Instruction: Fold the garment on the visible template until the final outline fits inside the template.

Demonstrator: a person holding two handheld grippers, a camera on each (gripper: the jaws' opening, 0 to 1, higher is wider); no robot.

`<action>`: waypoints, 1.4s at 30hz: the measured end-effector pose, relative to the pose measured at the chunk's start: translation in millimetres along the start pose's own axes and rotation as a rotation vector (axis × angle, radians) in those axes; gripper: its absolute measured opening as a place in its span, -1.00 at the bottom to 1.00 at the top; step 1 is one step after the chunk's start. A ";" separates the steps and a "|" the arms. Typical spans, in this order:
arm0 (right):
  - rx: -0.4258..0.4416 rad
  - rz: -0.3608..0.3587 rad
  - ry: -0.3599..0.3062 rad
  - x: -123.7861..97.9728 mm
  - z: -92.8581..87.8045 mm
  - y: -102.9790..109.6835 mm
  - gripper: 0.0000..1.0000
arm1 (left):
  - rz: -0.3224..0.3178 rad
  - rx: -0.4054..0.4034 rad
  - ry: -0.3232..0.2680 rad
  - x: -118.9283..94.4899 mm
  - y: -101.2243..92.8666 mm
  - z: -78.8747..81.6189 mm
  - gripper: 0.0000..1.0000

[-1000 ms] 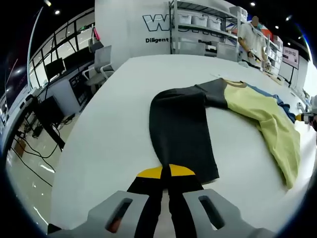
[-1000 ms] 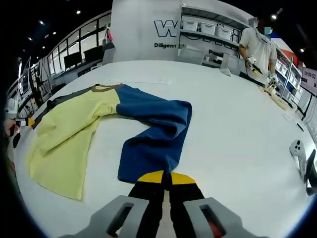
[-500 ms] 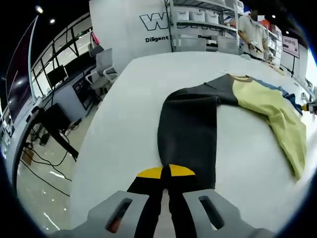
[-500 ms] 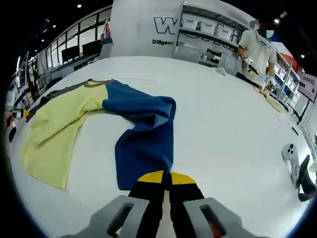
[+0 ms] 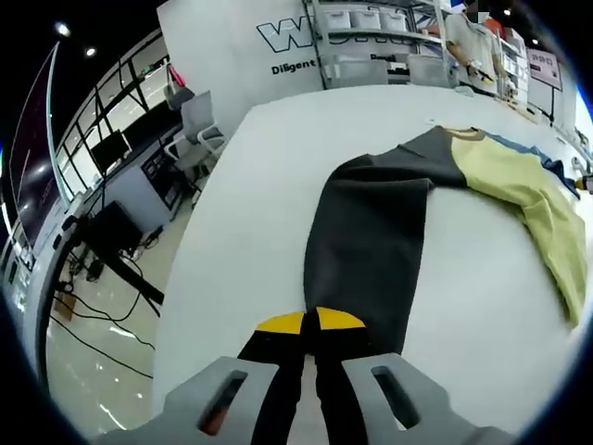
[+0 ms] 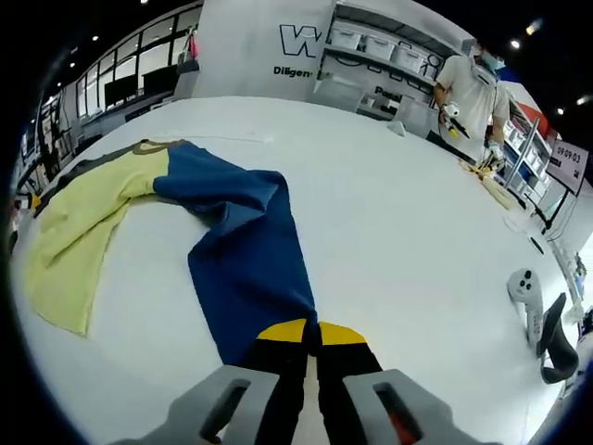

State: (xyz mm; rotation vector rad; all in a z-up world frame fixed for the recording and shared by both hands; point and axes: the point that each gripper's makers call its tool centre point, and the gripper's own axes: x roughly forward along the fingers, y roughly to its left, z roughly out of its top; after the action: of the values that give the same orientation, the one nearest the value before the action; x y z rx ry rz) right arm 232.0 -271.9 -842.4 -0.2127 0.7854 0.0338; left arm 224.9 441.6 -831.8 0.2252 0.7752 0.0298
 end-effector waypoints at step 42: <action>-0.165 -0.134 -0.006 23.4 16.6 -96.1 -1.00 | 0.122 0.140 0.119 35.4 60.8 20.9 -0.93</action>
State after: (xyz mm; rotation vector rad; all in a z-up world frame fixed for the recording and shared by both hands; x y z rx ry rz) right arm 270.7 -363.7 -830.5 -0.4207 0.7618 -0.0272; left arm 268.2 500.8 -828.9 0.4061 0.8825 0.1050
